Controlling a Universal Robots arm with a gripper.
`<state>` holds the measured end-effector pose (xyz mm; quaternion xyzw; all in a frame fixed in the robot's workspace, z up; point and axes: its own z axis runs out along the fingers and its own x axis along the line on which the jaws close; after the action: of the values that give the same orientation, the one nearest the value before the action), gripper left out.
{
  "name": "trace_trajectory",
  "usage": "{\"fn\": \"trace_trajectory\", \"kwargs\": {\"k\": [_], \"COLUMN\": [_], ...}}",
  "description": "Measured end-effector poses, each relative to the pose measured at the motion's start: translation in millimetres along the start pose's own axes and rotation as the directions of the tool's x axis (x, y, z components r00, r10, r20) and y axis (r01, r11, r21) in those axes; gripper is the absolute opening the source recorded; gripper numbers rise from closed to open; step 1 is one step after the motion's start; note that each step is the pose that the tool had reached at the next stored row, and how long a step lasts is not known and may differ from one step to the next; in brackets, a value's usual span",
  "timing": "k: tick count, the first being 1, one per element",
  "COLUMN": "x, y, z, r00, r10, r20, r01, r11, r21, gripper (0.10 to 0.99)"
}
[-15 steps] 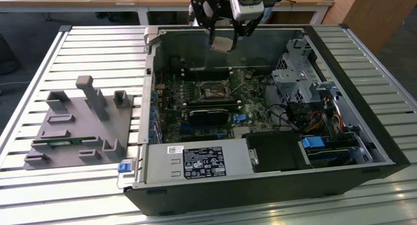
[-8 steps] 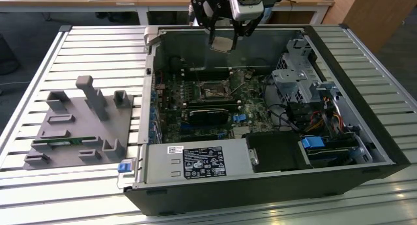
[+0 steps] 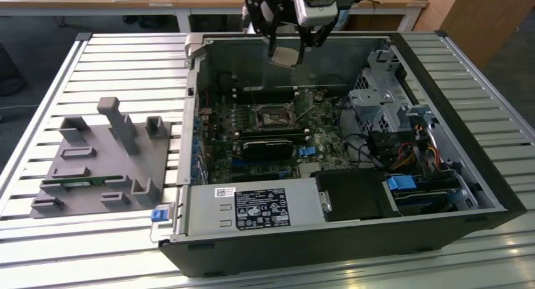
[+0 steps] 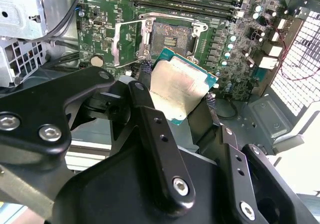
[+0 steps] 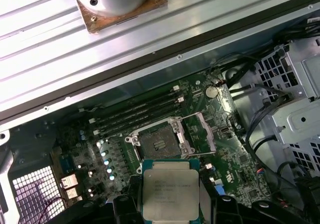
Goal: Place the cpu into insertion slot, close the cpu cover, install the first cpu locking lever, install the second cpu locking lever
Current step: 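Place the cpu into insertion slot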
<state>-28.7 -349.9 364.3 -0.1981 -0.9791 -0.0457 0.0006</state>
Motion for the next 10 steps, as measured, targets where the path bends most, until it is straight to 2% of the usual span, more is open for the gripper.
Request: {"fn": "trace_trajectory", "kwargs": {"k": [10], "x": [0.0], "y": [0.0], "z": [0.0], "r00": [0.9999], "r10": [0.015], "r20": [0.0014], "r01": [-0.015], "r11": [0.9999], "r21": [0.000], "gripper": [0.541]}}
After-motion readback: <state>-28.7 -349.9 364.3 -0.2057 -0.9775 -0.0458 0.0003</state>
